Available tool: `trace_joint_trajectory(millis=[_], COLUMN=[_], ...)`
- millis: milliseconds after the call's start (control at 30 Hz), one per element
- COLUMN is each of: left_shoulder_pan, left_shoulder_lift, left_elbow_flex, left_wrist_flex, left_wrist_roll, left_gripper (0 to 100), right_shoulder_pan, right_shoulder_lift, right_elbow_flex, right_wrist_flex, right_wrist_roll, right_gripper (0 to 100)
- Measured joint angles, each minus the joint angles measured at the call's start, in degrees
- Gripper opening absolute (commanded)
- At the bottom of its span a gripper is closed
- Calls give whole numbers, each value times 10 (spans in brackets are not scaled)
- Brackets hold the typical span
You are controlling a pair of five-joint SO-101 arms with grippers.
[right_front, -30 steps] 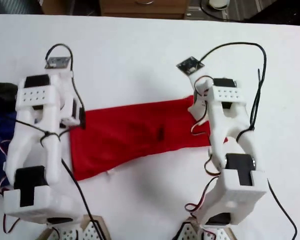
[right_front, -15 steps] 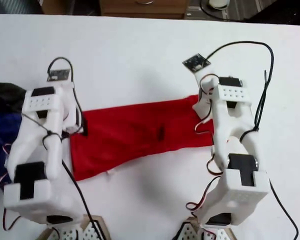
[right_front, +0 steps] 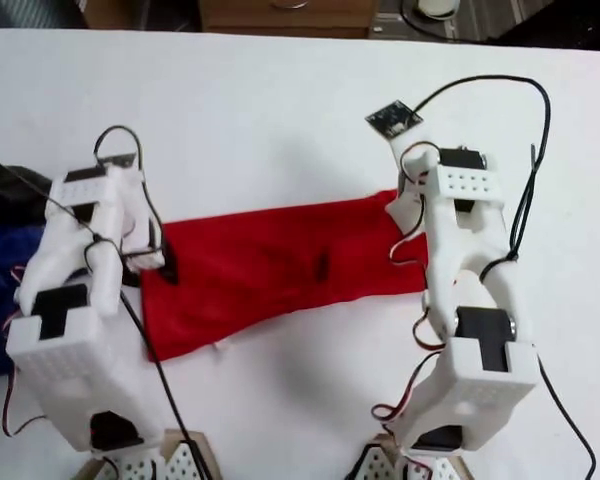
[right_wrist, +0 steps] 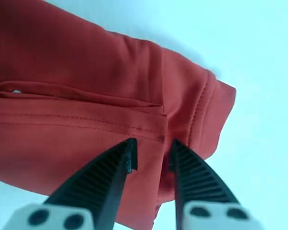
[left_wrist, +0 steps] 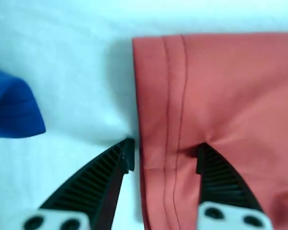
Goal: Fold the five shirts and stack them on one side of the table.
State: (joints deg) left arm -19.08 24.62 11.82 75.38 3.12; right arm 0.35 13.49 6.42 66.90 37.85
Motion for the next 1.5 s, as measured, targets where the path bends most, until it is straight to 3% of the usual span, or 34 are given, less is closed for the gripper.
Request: trace_joint_trajectory(millis=[100,233,500,833,1033,1500], left_shoulder_pan=[0,11,2,-47,-55,-100], left_shoulder_lift=[20,49,122,272,305,247], left_elbow_flex=[-25,-65,-185,-466,-491,-440], left_wrist_flex=[19,50,122,261,263,239], left_wrist_roll=[0,-17,-33,-105,-111,-91], left_gripper=[192,20,25,41,229,225], right_shoulder_pan=[0,0,0,0,0,0], right_shoulder_lift=[0,0,0,0,0,0], right_elbow_flex=[0,0,-8,-11,-11,-11], right_wrist_flex=[0,0,0,9,11,11], right_wrist_roll=[0,0,0,0,0,0], right_gripper=[126,126,126,126,126,126])
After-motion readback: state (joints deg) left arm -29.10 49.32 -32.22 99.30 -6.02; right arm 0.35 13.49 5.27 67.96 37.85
